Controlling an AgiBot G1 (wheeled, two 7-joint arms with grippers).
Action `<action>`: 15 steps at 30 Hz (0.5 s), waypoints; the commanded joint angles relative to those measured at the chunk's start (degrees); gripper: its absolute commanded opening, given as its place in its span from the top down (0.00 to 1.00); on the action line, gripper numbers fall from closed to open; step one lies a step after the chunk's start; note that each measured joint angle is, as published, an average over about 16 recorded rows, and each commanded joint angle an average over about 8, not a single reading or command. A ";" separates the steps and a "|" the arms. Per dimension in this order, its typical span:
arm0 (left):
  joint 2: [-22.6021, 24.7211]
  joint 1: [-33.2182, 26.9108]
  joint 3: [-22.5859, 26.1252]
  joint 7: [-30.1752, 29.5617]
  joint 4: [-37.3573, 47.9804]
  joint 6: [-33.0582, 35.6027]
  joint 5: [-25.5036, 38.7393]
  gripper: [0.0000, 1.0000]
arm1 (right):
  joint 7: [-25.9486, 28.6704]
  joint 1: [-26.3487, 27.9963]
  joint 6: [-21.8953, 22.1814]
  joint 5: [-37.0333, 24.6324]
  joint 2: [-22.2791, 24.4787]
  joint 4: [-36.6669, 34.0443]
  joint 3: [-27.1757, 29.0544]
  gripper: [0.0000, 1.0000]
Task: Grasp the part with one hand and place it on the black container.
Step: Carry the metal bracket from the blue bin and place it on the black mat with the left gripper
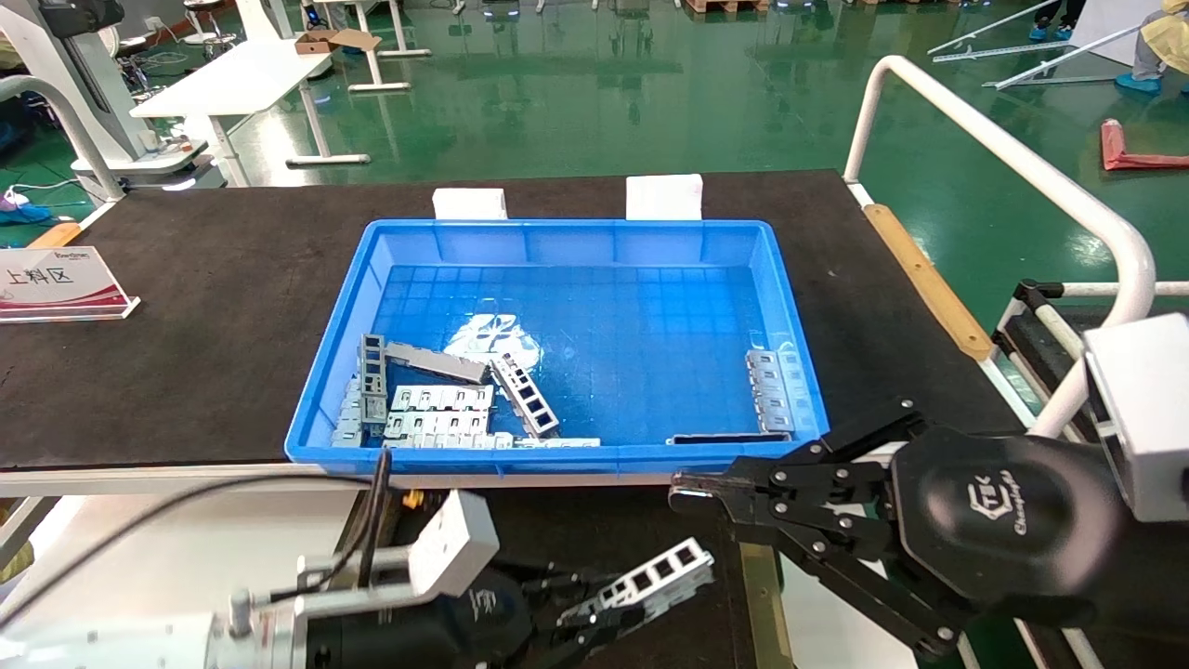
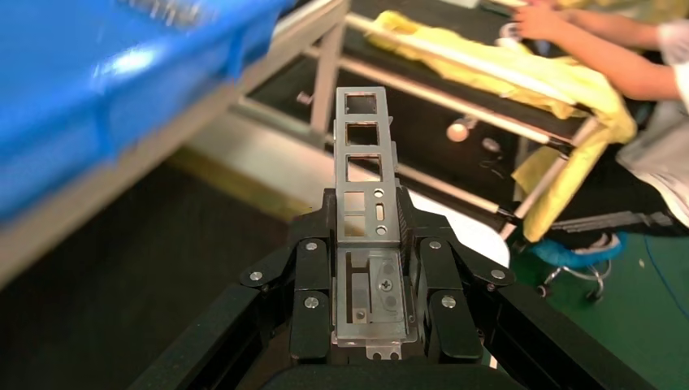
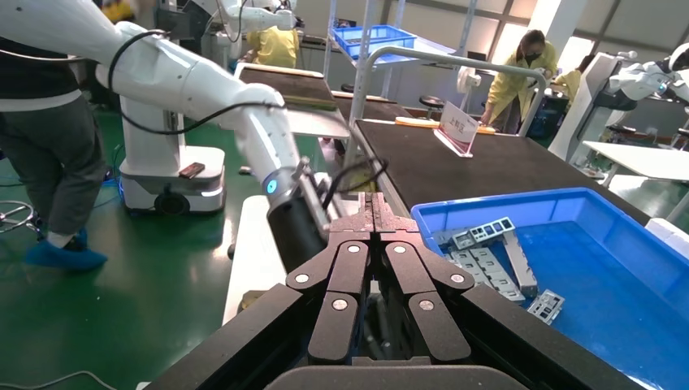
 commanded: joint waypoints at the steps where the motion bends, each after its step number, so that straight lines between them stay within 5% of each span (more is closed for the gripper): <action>1: -0.97 2.35 0.42 -1.46 -1.93 -2.92 -0.02 1.00 | 0.00 0.00 0.00 0.00 0.00 0.00 -0.01 1.00; 15: 6.83 8.25 2.59 -7.30 3.61 -22.03 1.17 1.00 | -0.03 0.01 0.02 0.04 0.02 0.00 -0.06 1.00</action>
